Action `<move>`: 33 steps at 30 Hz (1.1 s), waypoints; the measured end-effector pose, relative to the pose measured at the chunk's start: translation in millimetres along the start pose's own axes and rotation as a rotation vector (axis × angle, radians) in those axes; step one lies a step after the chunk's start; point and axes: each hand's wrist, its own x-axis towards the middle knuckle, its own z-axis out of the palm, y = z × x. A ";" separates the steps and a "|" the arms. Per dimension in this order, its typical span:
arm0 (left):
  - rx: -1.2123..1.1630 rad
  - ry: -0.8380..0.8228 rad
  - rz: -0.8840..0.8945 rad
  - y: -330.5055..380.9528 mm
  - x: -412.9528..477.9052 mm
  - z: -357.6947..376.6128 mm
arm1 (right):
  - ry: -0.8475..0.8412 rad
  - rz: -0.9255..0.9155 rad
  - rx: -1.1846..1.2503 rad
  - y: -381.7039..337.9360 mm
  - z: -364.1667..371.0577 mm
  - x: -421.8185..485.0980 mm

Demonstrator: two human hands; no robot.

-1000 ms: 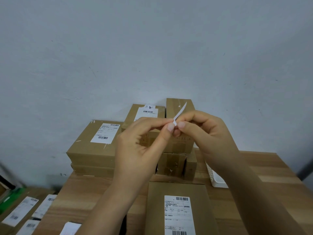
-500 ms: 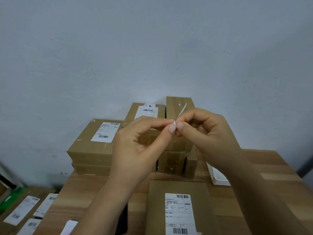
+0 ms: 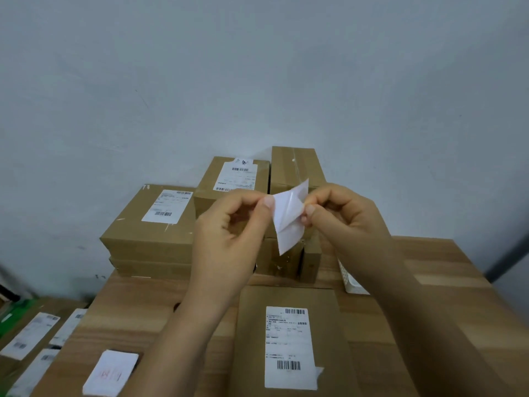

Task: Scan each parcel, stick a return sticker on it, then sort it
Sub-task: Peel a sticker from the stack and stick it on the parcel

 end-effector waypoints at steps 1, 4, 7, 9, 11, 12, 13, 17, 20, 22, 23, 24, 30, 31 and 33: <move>-0.029 0.014 -0.083 -6.5 -2.3 4.9 | 0.016 0.065 0.006 8.7 -4.0 -4.2; -0.048 -0.003 -0.260 -30.8 -10.7 17.9 | 0.062 0.234 0.009 40.5 -17.2 -19.0; -0.025 -0.049 -0.419 -66.4 -24.7 27.0 | 0.109 0.381 0.081 77.8 -25.5 -35.6; -0.024 -0.052 -0.539 -92.0 -35.1 31.0 | 0.159 0.473 0.147 101.3 -27.8 -45.6; -0.017 -0.052 -0.645 -113.4 -43.8 34.3 | 0.239 0.543 0.193 120.1 -28.9 -52.7; -0.009 -0.054 -0.690 -123.0 -47.1 35.8 | 0.280 0.572 0.205 127.4 -29.2 -55.2; 0.002 -0.057 -0.727 -131.8 -49.3 37.5 | 0.313 0.603 0.209 134.9 -29.9 -57.5; 0.014 -0.063 -0.810 -157.2 -51.5 48.5 | 0.411 0.710 0.191 162.5 -41.4 -69.4; 0.041 -0.099 -0.843 -167.0 -52.8 61.4 | 0.509 0.787 0.083 185.0 -61.2 -80.4; 0.045 -0.091 -0.854 -169.6 -56.2 69.3 | 0.563 0.838 -0.021 203.0 -77.5 -89.1; 0.053 -0.083 -0.859 -170.2 -57.6 73.7 | 0.588 0.860 -0.034 211.1 -85.8 -91.9; 0.062 -0.074 -0.866 -171.0 -58.8 78.5 | 0.598 0.880 -0.024 218.2 -93.2 -92.5; 0.072 -0.014 -0.892 -179.8 -65.5 123.1 | 0.276 0.909 0.011 251.4 -104.7 -73.1; 0.074 -0.002 -0.899 -179.8 -66.9 131.4 | 0.186 0.891 0.000 256.4 -102.3 -70.1; 0.071 0.023 -0.919 -179.0 -70.0 146.9 | 0.039 0.866 -0.019 267.9 -98.1 -64.3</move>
